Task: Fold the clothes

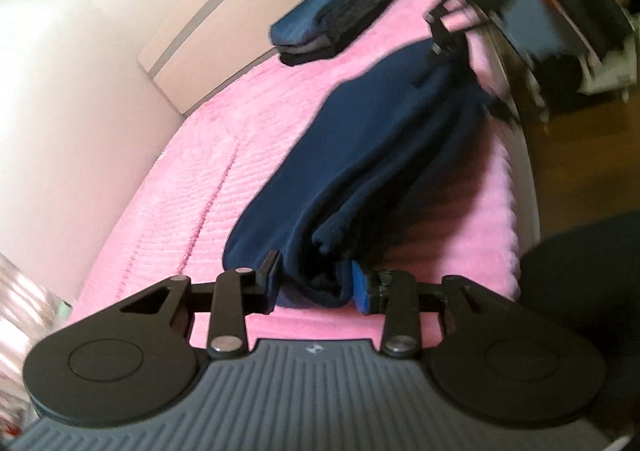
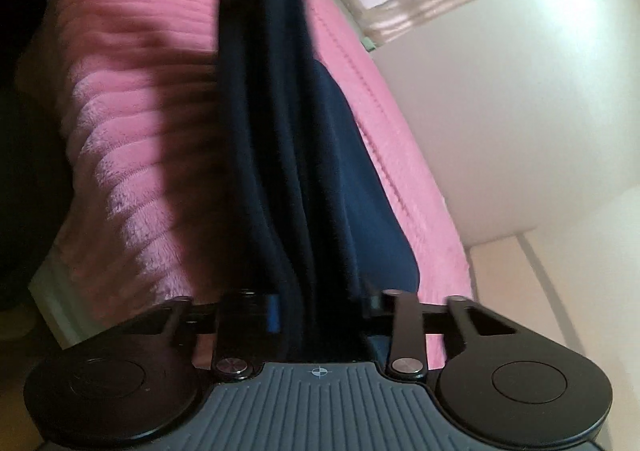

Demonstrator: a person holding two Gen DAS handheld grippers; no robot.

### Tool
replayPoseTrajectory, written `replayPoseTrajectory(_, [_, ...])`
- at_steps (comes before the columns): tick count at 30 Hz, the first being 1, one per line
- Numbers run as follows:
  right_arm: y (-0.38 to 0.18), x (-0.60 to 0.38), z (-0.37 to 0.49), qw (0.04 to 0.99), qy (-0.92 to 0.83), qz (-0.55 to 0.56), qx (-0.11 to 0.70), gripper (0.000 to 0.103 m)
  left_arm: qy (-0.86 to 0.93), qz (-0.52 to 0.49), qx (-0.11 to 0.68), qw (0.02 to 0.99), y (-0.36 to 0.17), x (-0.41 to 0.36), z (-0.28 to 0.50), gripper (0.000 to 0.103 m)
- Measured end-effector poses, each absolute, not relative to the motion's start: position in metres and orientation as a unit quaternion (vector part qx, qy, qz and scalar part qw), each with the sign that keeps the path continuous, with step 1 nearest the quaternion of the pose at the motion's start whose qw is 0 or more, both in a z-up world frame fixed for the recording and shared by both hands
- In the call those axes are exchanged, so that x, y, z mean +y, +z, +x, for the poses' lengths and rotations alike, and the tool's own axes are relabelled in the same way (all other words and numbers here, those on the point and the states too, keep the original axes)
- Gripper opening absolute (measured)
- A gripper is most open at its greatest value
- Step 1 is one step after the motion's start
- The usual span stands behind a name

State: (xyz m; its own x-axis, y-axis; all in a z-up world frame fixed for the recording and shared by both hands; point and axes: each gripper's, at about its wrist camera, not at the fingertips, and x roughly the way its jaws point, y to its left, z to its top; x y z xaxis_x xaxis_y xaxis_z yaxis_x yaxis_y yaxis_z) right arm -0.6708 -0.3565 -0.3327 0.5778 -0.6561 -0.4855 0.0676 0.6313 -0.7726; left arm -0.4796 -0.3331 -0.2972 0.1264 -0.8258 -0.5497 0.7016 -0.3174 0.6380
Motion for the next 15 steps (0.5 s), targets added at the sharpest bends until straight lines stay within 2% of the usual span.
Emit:
replayPoseTrajectory(3, [-0.318, -0.349, -0.662, 0.819, -0.223, -0.342, 0.402, 0.023, -0.627, 0.517, -0.108, 0.573, -0.322, -0.325, -0.500, 0.039])
replayPoseTrajectory(6, [-0.302, -0.342, -0.653, 0.829, -0.222, -0.318, 0.402, 0.022, -0.603, 0.538, -0.147, 0.570, -0.341, -0.312, -0.515, 0.059])
replayPoseTrajectory(7, [-0.297, -0.339, -0.651, 0.832, -0.222, -0.310, 0.402, 0.022, -0.599, 0.539, -0.154, 0.572, -0.344, -0.308, -0.519, 0.060])
replayPoseTrajectory(13, [-0.280, -0.314, -0.645, 0.841, -0.220, -0.292, 0.398, 0.022, -0.569, 0.570, -0.188, 0.562, -0.360, -0.318, -0.532, 0.061])
replayPoseTrajectory(15, [-0.283, -0.306, -0.645, 0.841, -0.220, -0.293, 0.399, 0.022, -0.560, 0.580, -0.194, 0.559, -0.365, -0.324, -0.532, 0.056])
